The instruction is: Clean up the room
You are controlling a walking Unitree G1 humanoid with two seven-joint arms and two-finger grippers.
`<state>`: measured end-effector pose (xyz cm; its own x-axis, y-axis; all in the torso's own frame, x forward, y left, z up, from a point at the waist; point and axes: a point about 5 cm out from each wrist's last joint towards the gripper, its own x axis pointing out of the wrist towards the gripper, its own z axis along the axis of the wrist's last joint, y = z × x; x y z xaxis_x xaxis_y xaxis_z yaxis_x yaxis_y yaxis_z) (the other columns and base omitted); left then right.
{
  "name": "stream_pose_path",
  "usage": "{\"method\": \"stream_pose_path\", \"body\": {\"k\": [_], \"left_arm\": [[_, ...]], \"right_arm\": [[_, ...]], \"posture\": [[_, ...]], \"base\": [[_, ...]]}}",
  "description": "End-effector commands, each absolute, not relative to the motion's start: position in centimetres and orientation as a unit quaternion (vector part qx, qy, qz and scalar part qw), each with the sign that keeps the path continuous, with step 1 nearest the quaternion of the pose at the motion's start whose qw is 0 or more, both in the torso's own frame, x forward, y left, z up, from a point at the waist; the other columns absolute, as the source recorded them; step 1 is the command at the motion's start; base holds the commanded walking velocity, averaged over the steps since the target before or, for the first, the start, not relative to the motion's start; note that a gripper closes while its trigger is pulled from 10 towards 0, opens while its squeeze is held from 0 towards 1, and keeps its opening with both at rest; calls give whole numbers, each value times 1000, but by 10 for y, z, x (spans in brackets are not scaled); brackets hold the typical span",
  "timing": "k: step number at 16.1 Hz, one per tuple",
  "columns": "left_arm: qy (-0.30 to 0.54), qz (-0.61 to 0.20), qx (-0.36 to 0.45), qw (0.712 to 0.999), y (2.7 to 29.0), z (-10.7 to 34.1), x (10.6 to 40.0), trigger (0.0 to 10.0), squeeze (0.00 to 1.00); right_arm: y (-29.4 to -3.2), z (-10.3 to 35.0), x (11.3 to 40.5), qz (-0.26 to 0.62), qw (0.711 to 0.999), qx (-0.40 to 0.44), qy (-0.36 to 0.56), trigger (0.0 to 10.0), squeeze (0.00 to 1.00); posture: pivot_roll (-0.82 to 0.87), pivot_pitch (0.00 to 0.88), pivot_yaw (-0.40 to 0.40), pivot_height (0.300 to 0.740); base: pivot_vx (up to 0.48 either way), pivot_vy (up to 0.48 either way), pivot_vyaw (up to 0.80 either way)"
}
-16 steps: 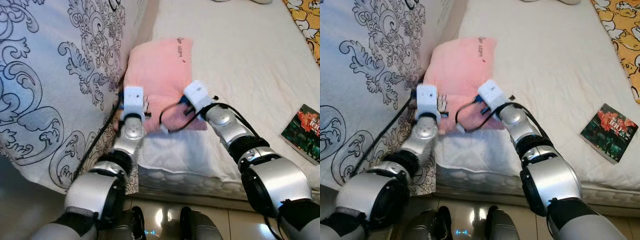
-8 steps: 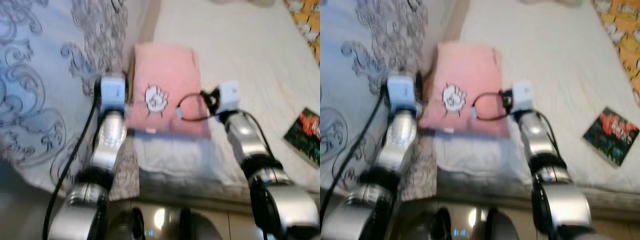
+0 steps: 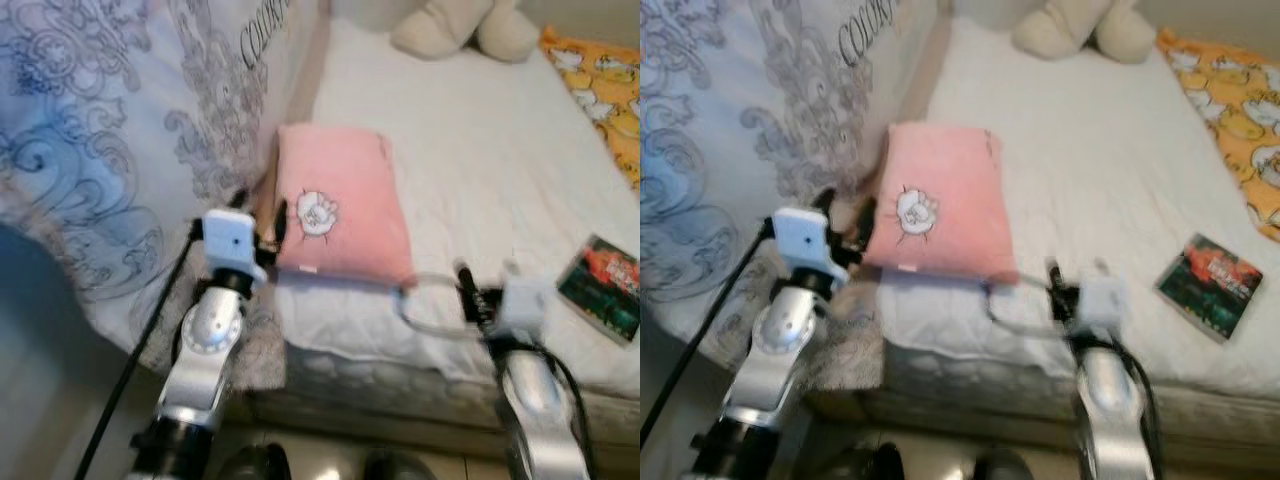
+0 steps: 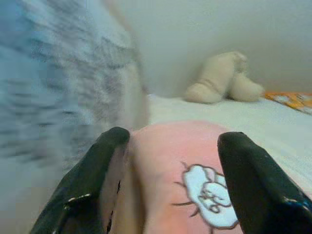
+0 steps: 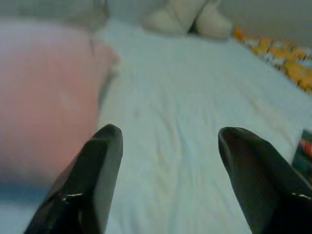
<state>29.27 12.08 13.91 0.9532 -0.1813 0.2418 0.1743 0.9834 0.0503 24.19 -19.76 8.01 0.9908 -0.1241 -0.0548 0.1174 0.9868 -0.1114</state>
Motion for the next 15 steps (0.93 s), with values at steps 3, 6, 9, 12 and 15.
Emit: {"method": "stream_pose_path", "body": {"k": [3,6,9,12,15], "left_arm": [[-37,-42,-21,998,135,103,291,10000,0],[-3,-47,-15,999,134,87,284,10000,0],[5,-25,-38,999,134,84,290,10000,0],[0,-19,-45,999,134,88,296,10000,0],[6,-7,-48,999,138,85,299,10000,0]], "right_arm": [[-197,78,251,-72,994,-66,44,10000,0],[-195,77,255,-69,994,-68,49,10000,0],[-183,82,269,-28,996,-78,37,10000,0],[-173,87,279,0,996,-80,24,10000,0],[-173,86,284,2,997,-75,28,10000,0]], "posture": [[-143,0,43,740],[-161,0,53,740],[-150,0,39,732],[-150,0,38,732],[-152,0,39,732]], "base": [[352,-321,-177],[356,-317,-529],[355,-319,-167],[354,-320,0],[356,-319,0]]}}
